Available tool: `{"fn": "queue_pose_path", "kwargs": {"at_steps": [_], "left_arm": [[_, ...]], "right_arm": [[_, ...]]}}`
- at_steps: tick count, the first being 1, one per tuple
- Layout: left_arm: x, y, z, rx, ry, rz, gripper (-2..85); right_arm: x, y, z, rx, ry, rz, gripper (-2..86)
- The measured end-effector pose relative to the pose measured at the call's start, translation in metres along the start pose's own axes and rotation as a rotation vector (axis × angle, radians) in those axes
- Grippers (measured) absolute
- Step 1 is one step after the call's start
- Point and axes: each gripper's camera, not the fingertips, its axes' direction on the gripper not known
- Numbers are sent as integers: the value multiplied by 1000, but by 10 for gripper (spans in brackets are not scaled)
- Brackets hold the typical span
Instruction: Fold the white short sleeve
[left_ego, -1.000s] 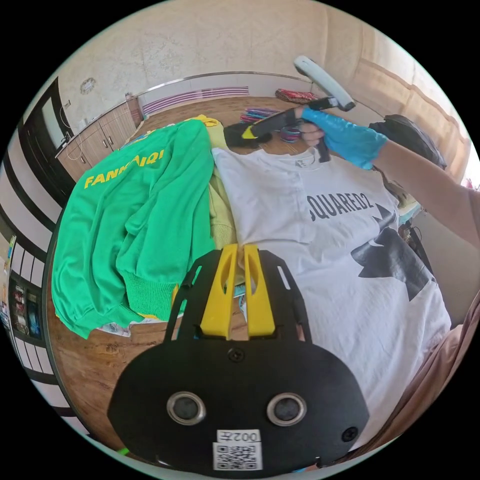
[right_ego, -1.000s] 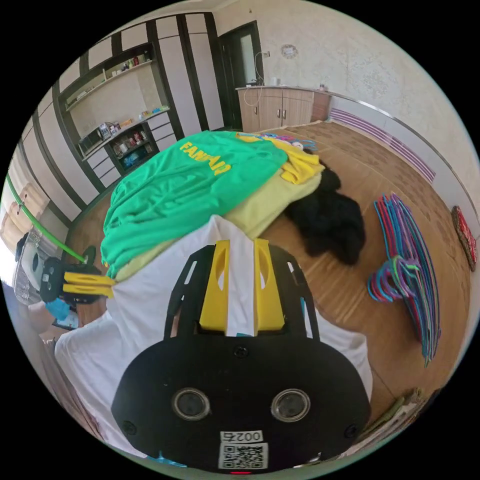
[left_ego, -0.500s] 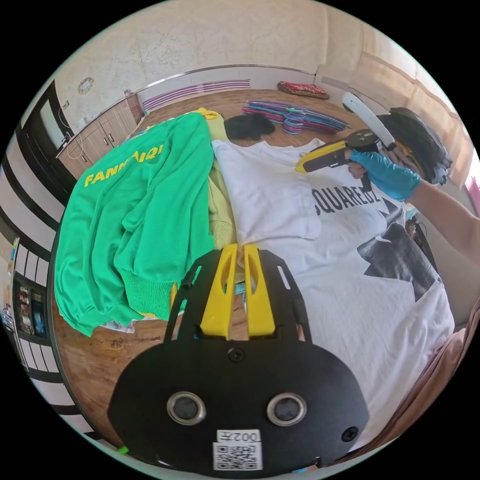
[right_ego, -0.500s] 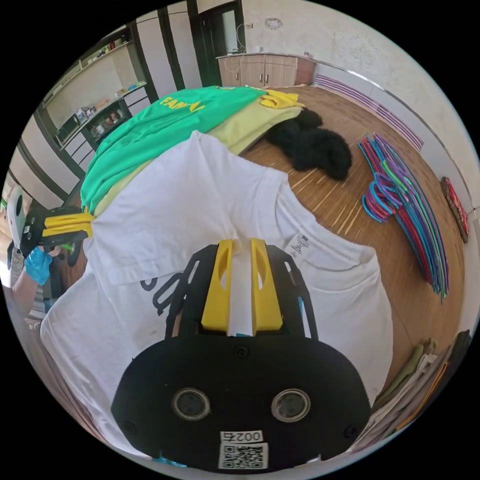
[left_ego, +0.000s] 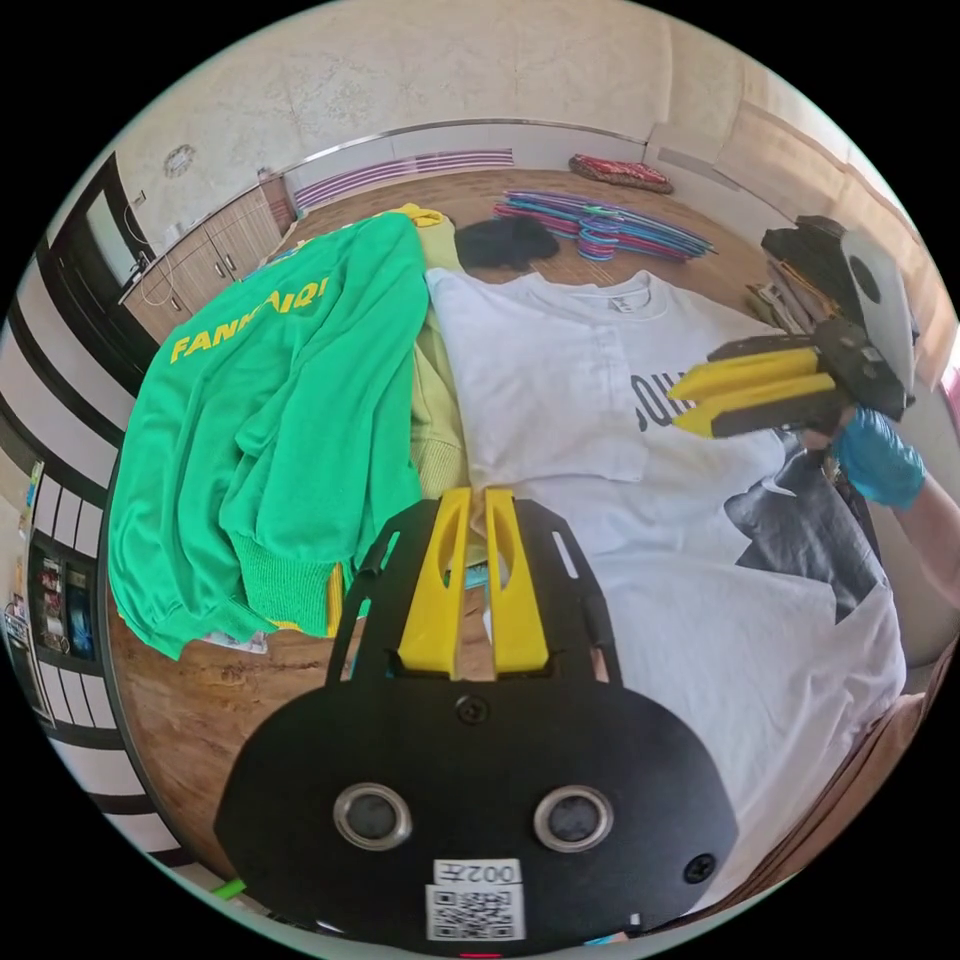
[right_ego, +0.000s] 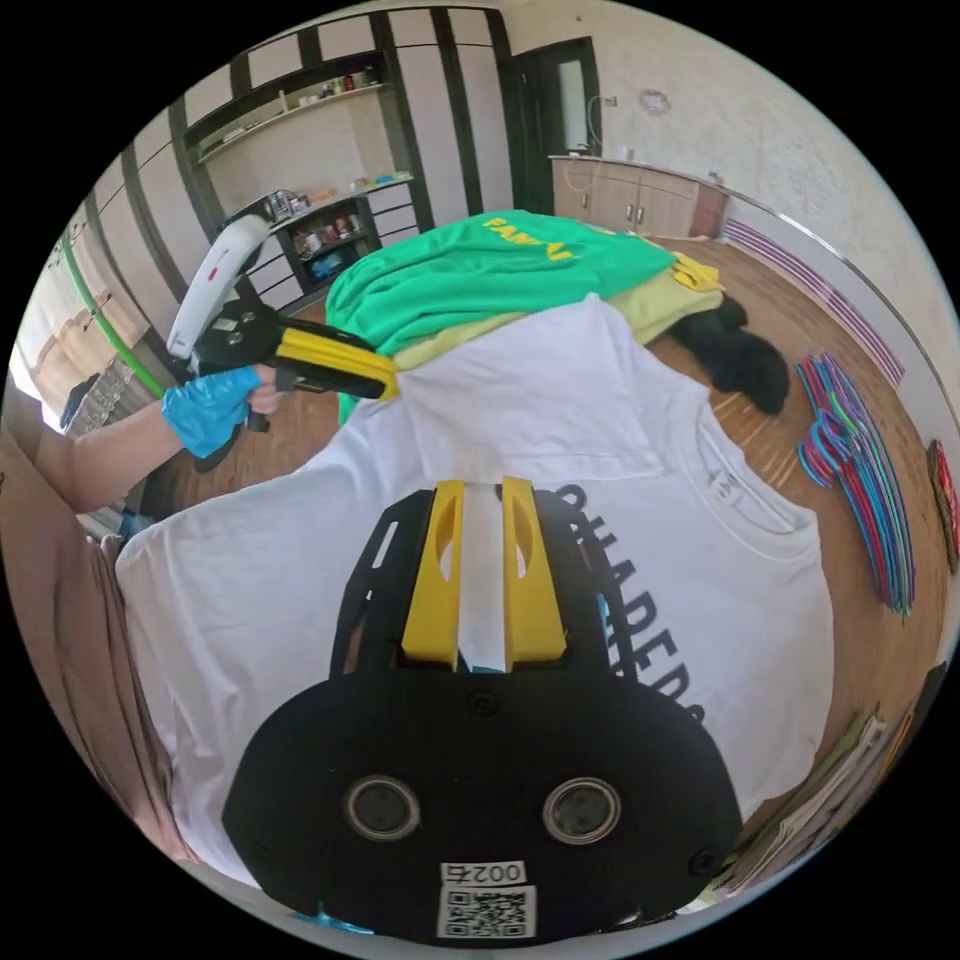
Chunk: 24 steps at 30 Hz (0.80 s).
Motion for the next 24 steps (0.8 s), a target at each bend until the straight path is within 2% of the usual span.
{"fn": "queue_pose_path", "kwargs": {"at_steps": [6, 11, 15, 24], "left_arm": [[8, -11, -7, -14, -10, 4, -14], [16, -20, -11, -16, -24, 28, -13], [22, -25, -17, -4, -34, 36, -7], [36, -40, -28, 6, -24, 41, -1]], "right_arm": [[-47, 1, -1, -5, 15, -52, 72], [-72, 18, -9, -43, 138, -69, 40], [-77, 33, -35, -20, 148, -38, 2], [-74, 70, -87, -49, 100, -16, 3]]}}
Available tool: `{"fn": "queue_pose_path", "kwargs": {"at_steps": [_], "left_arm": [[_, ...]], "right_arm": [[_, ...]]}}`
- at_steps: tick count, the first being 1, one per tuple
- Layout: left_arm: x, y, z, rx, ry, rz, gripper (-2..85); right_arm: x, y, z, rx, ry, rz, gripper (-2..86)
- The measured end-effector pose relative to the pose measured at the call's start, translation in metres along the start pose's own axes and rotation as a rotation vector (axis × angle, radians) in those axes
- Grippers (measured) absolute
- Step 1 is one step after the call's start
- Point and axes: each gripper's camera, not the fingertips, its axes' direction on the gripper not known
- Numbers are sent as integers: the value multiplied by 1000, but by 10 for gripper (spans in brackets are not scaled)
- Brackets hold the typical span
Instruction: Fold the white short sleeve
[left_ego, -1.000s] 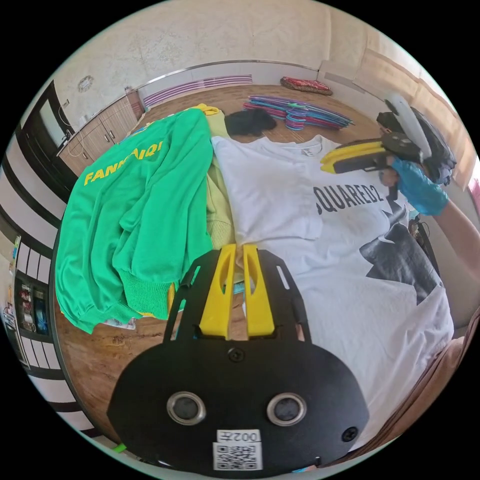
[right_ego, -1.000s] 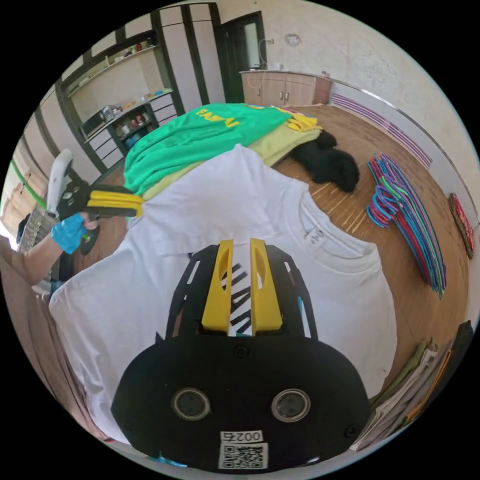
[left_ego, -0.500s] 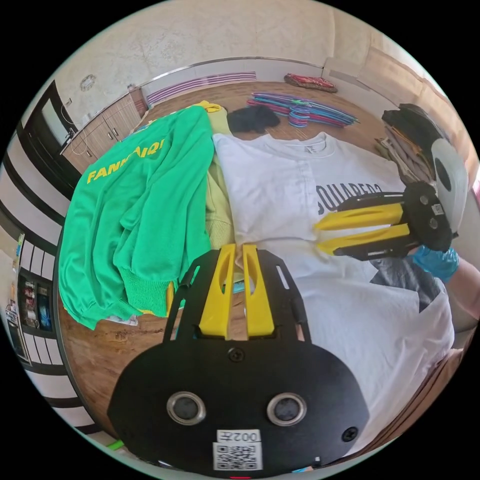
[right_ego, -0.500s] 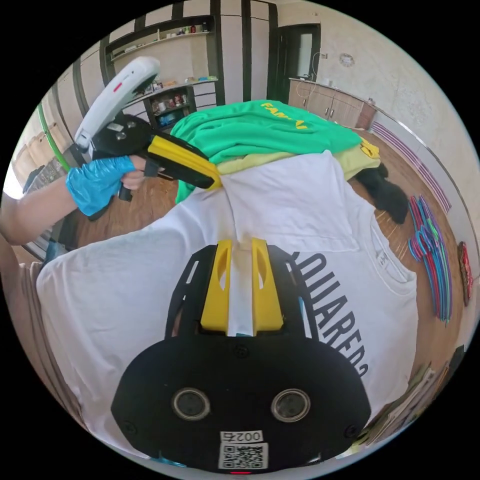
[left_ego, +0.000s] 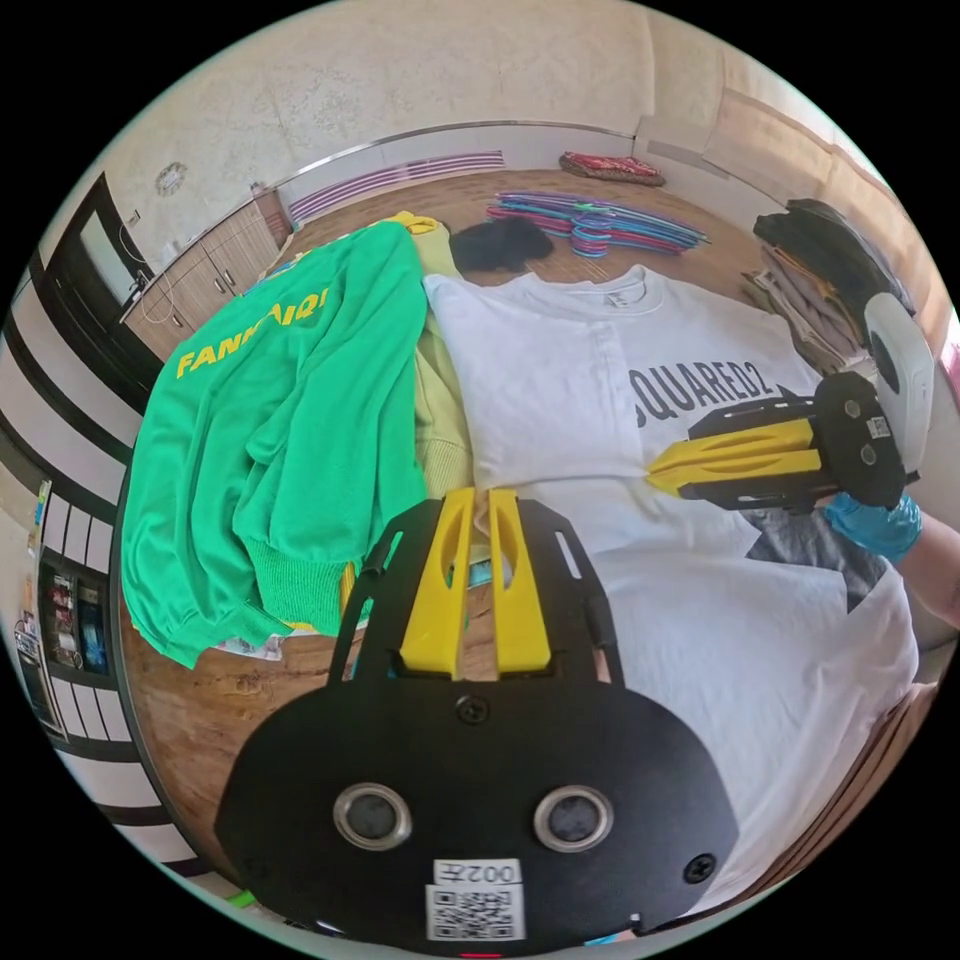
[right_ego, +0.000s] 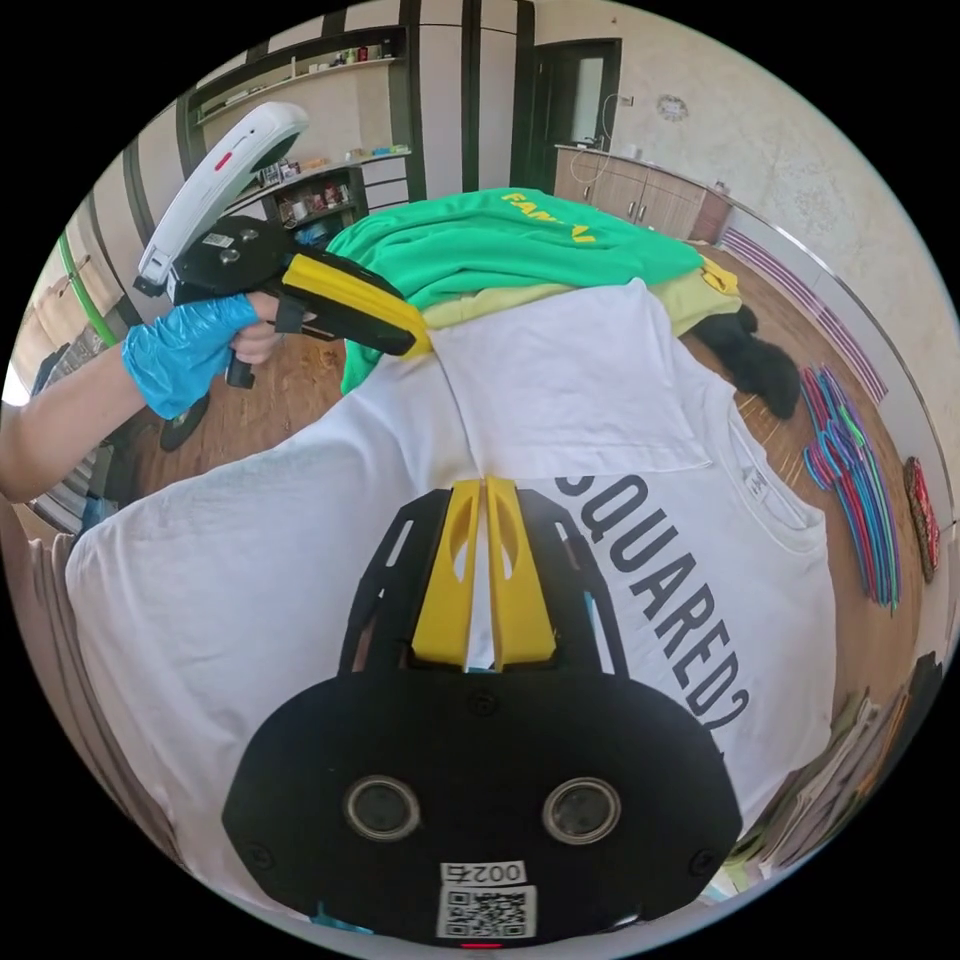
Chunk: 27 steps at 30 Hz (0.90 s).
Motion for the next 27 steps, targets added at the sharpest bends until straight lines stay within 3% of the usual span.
{"fn": "queue_pose_path", "kwargs": {"at_steps": [4, 9, 19, 27], "left_arm": [[8, -6, -9, -21, -8, -1, -4], [28, -16, -37, -33, -49, -7, -6], [111, -80, -79, 62, 45, 108, -6], [220, -155, -81, 82, 159, 290, -6]], "right_arm": [[14, 40, -52, 50, -2, 45, 34], [50, 121, -131, 118, 149, 201, 57], [140, 333, -248, 194, 577, 821, 80], [179, 429, -267, 276, 501, 1047, 94]]}}
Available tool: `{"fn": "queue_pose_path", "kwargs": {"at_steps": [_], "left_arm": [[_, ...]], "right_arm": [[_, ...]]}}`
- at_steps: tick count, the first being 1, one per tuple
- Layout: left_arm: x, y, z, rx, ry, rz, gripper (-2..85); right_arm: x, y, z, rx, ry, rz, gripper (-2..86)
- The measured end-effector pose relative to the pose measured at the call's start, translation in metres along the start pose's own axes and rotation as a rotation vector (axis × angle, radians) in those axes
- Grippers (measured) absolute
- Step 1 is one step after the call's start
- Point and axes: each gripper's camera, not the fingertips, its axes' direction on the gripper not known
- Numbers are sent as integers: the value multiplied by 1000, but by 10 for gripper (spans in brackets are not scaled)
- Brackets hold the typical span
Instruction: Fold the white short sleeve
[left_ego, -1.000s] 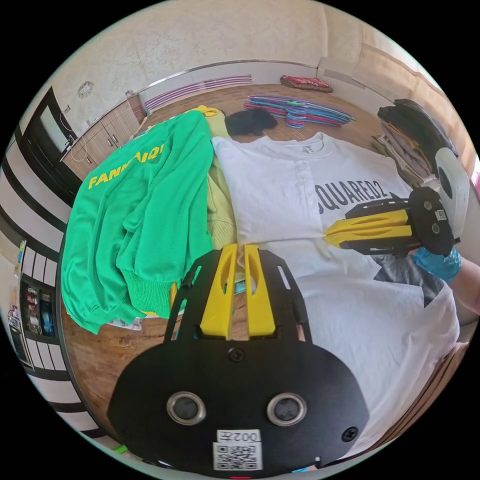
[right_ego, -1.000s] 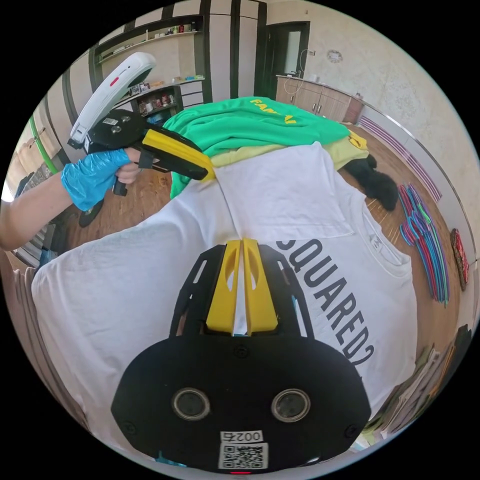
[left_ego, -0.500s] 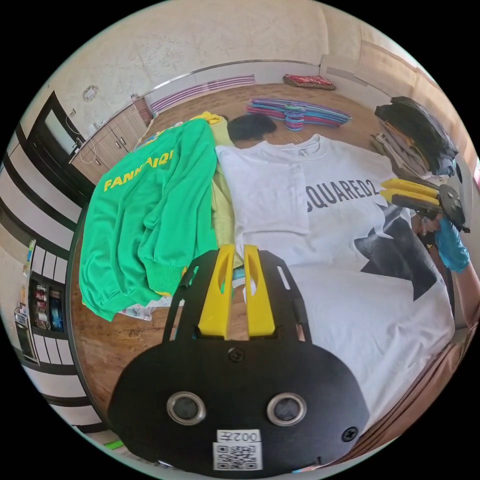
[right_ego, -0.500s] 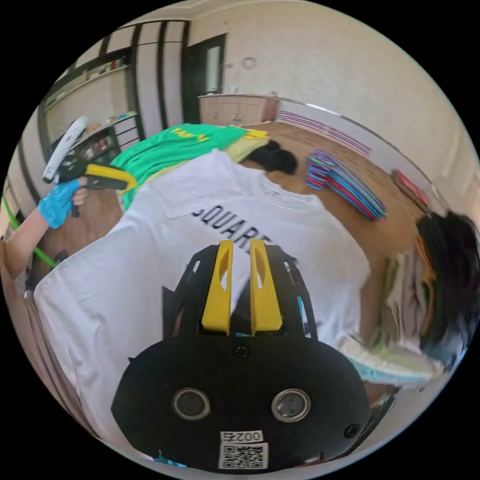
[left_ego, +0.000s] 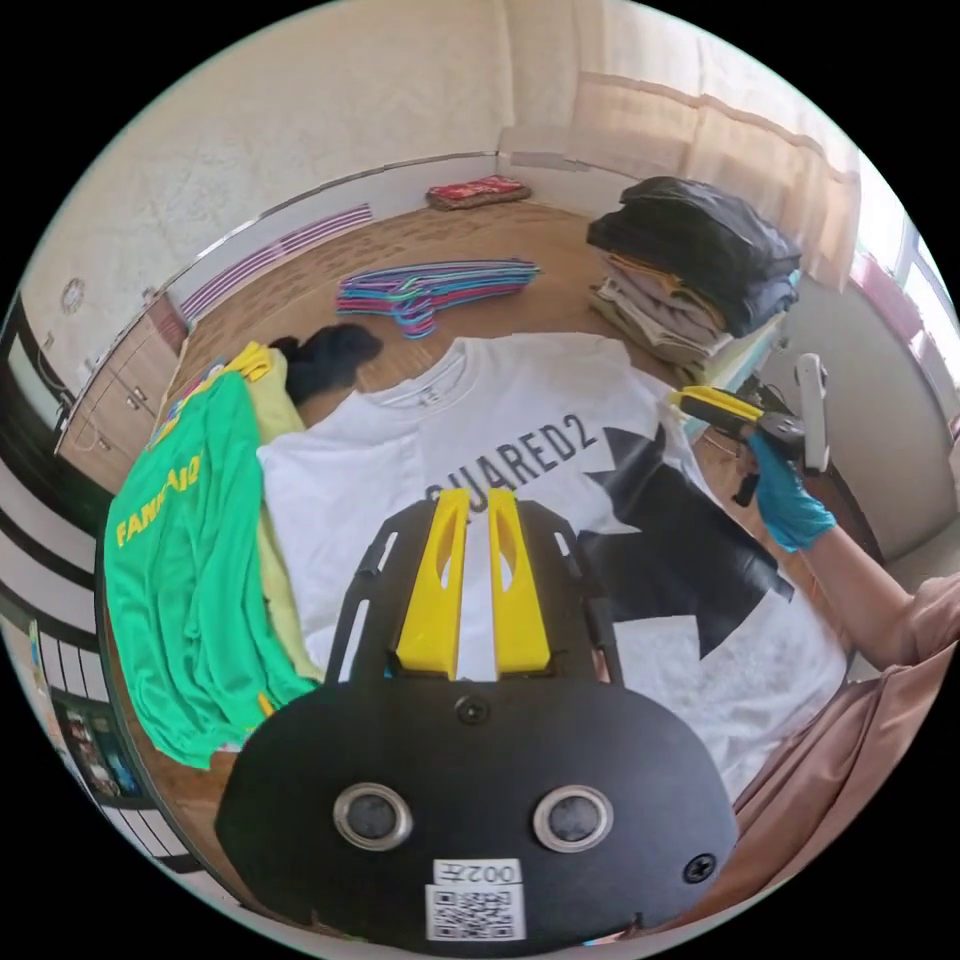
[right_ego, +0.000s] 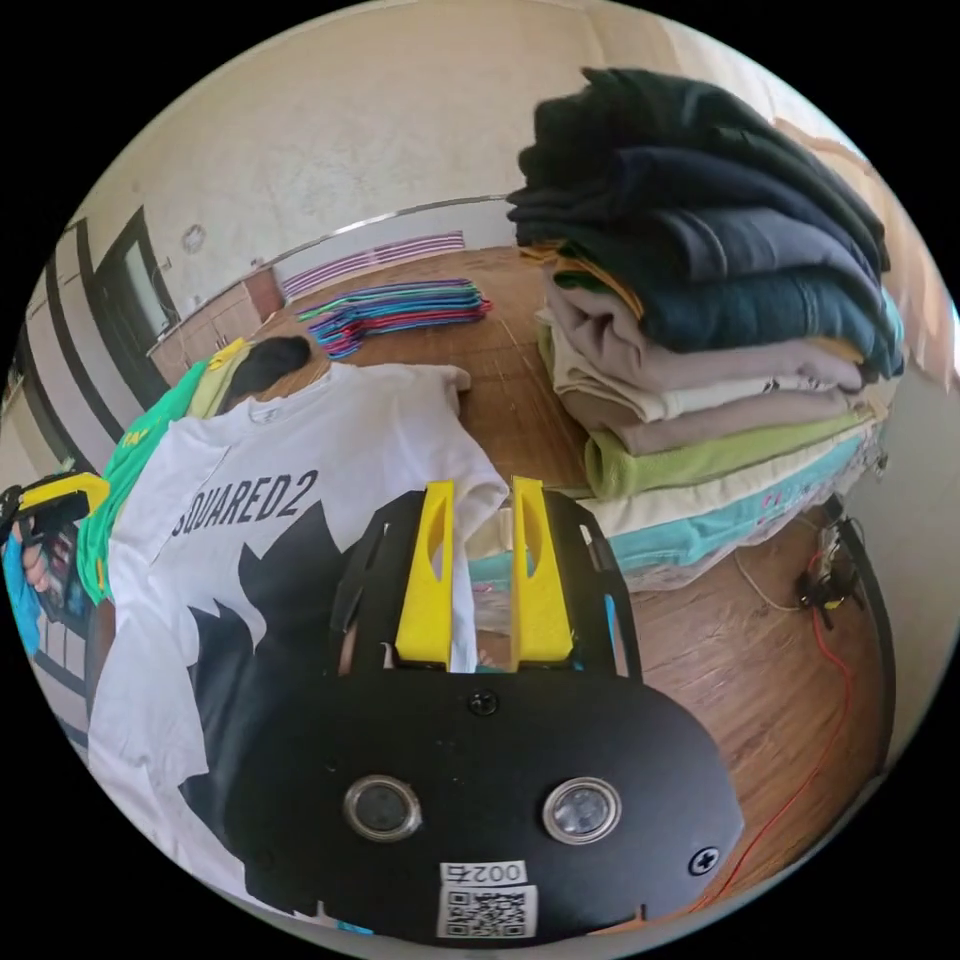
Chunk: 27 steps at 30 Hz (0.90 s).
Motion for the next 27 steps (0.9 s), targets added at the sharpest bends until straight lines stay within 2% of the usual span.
{"fn": "queue_pose_path", "kwargs": {"at_steps": [4, 12, 20, 27], "left_arm": [[36, -38, 7, 3, 17, 67, -6], [103, -113, 16, 32, 49, 176, -3], [146, -163, 47, 53, 109, 242, 7], [174, -211, 118, 7, 246, 311, 63]], "right_arm": [[35, -1, 1, -24, -93, 63, 96], [54, -7, -28, 51, -195, 37, 15], [13, -3, -53, 55, -312, -252, 3], [-12, 2, -45, 1, -341, -354, 2]]}}
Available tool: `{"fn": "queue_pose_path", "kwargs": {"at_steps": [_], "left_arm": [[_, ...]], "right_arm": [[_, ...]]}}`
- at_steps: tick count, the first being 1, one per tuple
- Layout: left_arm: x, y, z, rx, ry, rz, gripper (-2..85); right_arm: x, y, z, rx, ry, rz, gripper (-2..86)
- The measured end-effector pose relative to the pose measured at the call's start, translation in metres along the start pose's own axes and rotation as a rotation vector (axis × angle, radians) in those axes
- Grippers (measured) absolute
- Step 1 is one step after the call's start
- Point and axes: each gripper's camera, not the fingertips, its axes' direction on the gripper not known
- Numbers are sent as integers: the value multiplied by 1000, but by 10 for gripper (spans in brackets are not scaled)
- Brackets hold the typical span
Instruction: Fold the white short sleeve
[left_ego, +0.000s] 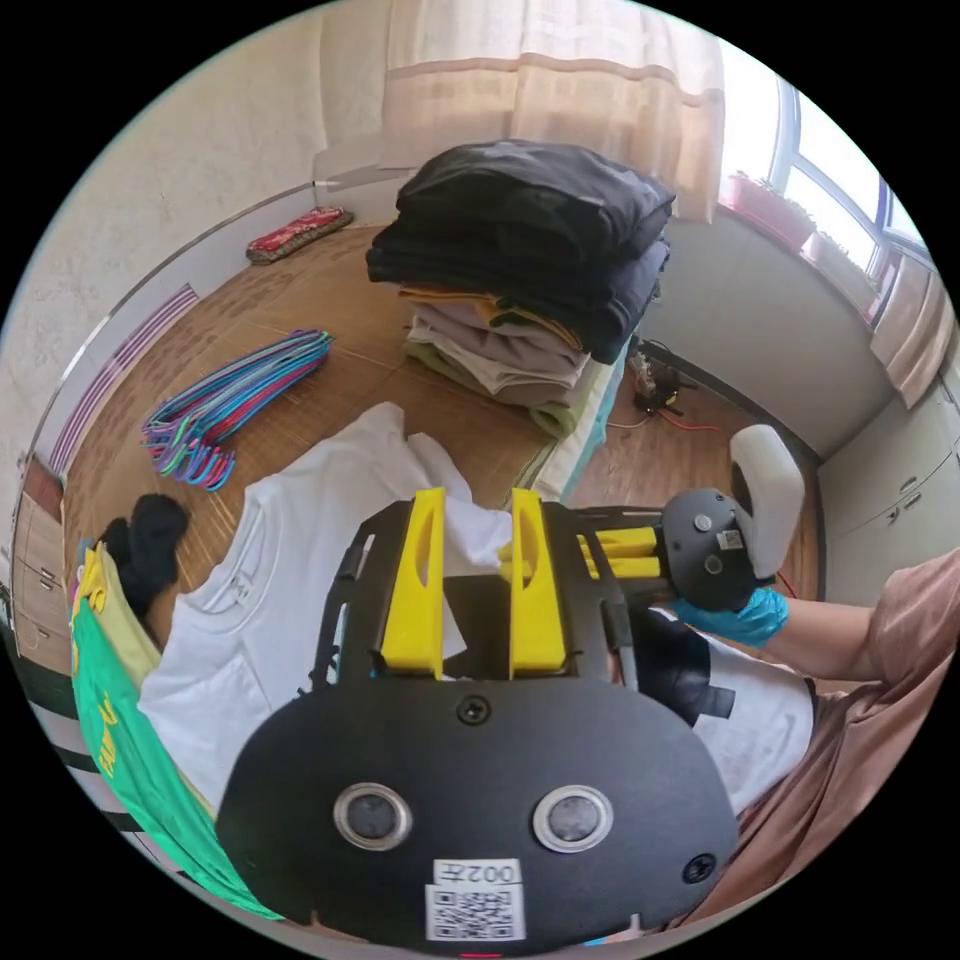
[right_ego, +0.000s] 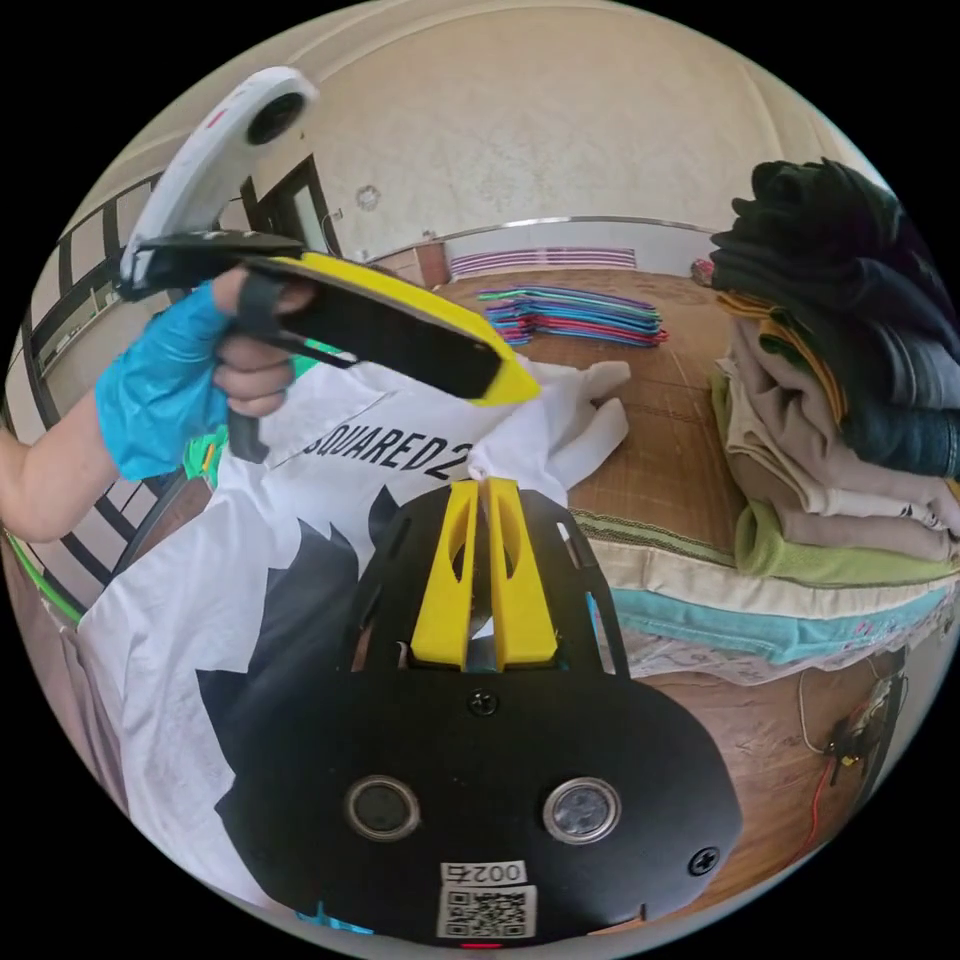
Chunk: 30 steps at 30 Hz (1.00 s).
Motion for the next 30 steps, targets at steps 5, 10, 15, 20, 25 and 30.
{"fn": "queue_pose_path", "kwargs": {"at_steps": [5, 10, 15, 20, 25, 30], "left_arm": [[-3, -15, 53, -91, -76, -32, 66], [-11, -9, 84, -149, -124, -86, 62], [-20, 4, 89, -142, -113, -115, 59], [-23, 17, 89, -131, -113, -146, 59], [-22, 32, 88, -129, -116, -158, 57], [-26, 51, 82, -124, -116, -168, 57]], "right_arm": [[-18, -3, 12, -54, 20, -67, 6], [-23, -7, 12, -88, 2, -112, 26], [-10, -17, -21, 1, -14, -76, 55], [14, -42, -4, 11, 208, 13, 82], [33, -65, 52, -64, 129, 150, 130], [34, -82, 93, -172, 71, 223, 104]]}}
